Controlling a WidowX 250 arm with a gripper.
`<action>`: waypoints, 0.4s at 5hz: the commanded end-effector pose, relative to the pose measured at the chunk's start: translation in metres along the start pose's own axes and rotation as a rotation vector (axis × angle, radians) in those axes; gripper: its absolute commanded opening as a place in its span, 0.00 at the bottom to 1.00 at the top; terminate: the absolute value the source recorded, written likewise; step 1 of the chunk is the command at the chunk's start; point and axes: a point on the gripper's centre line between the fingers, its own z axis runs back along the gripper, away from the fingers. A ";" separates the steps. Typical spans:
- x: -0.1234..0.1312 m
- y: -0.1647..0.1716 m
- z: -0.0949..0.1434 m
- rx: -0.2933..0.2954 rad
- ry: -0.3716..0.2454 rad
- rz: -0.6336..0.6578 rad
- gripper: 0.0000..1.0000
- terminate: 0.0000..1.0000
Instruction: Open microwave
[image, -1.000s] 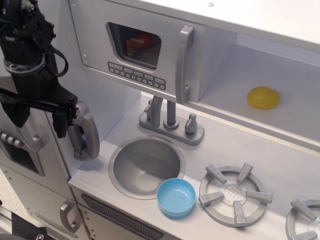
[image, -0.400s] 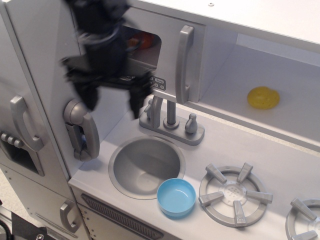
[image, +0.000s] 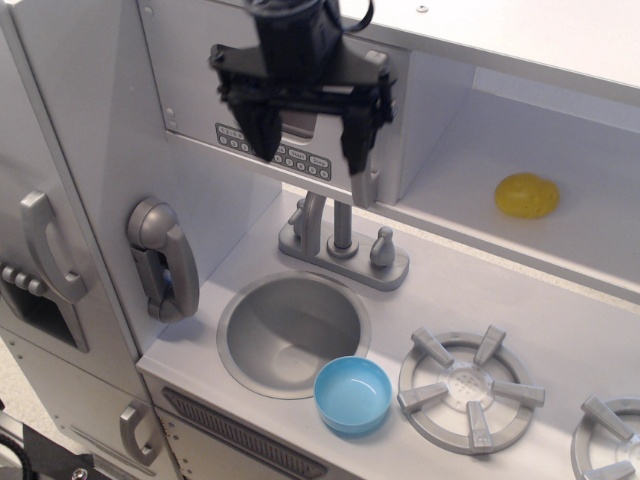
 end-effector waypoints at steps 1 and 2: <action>0.035 -0.008 -0.005 0.041 -0.090 0.008 1.00 0.00; 0.043 -0.012 -0.011 0.037 -0.080 0.042 1.00 0.00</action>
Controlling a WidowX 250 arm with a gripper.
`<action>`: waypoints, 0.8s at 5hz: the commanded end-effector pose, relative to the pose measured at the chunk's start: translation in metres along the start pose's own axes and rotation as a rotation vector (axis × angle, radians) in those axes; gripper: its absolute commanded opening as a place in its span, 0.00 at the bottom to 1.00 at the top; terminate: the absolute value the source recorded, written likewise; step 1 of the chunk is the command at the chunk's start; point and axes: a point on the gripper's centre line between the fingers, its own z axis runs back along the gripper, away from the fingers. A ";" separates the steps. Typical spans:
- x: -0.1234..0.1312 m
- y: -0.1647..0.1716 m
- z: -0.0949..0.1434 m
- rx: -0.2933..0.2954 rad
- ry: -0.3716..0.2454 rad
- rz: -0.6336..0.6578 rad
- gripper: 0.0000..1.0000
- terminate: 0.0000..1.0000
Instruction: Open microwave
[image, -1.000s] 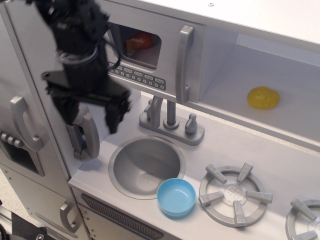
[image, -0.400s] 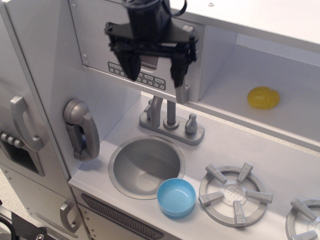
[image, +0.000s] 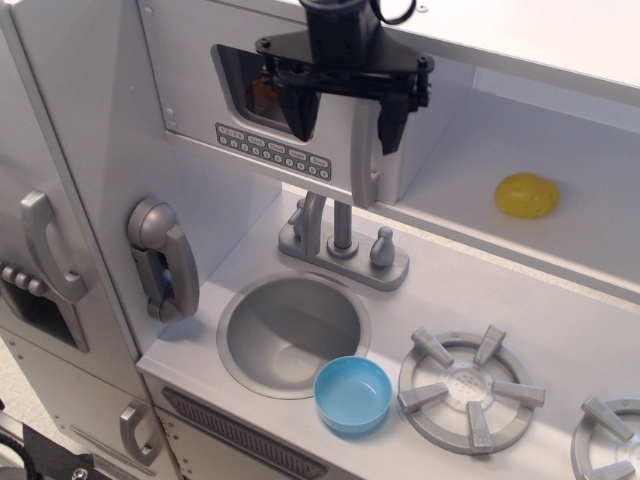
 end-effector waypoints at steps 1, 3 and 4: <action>0.022 -0.009 0.004 -0.005 -0.048 0.014 1.00 0.00; 0.021 -0.009 0.003 -0.046 -0.056 -0.031 0.00 0.00; 0.013 -0.005 0.005 -0.065 -0.032 -0.028 0.00 0.00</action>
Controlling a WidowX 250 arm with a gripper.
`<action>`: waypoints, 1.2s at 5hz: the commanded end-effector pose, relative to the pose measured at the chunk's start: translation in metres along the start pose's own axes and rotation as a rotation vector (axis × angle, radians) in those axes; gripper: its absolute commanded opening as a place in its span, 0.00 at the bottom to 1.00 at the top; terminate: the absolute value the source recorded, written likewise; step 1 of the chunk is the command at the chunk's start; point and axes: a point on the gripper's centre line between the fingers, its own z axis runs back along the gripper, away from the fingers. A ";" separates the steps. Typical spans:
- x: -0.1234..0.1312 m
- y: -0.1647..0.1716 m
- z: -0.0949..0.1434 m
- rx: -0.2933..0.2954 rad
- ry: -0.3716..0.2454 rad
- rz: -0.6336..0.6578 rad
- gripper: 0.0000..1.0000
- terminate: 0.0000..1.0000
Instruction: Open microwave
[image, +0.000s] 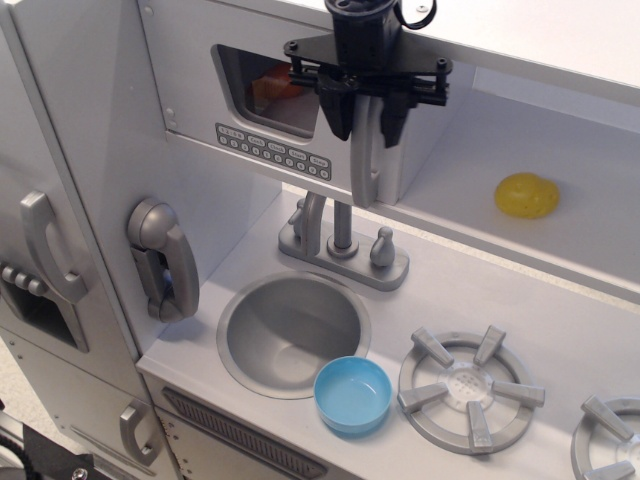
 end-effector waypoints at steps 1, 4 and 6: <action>-0.015 0.008 0.021 -0.027 -0.001 -0.009 0.00 0.00; -0.082 0.045 0.062 0.048 0.119 -0.085 1.00 0.00; -0.102 -0.006 0.059 0.069 0.218 -0.085 1.00 0.00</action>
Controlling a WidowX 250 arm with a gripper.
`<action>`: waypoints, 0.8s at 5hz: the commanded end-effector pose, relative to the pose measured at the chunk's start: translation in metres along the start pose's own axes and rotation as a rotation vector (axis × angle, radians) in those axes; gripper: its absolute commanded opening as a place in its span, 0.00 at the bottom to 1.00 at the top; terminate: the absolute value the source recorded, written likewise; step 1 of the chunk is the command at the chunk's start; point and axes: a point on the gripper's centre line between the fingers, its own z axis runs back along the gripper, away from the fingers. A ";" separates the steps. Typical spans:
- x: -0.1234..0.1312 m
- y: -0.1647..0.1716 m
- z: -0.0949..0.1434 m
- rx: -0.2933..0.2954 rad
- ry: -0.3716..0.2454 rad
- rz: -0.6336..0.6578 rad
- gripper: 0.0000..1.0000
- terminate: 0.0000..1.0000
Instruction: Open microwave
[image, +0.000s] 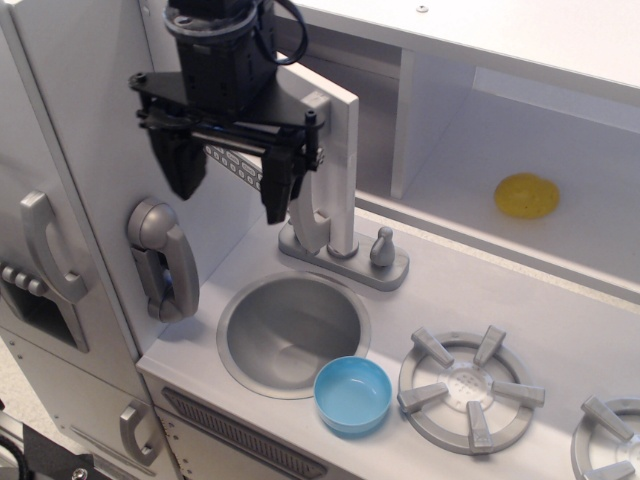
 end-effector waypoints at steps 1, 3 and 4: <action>0.015 -0.067 0.004 -0.014 0.017 0.032 1.00 0.00; 0.074 -0.096 0.001 -0.083 -0.034 0.040 1.00 0.00; 0.103 -0.085 0.013 -0.122 -0.062 0.078 1.00 0.00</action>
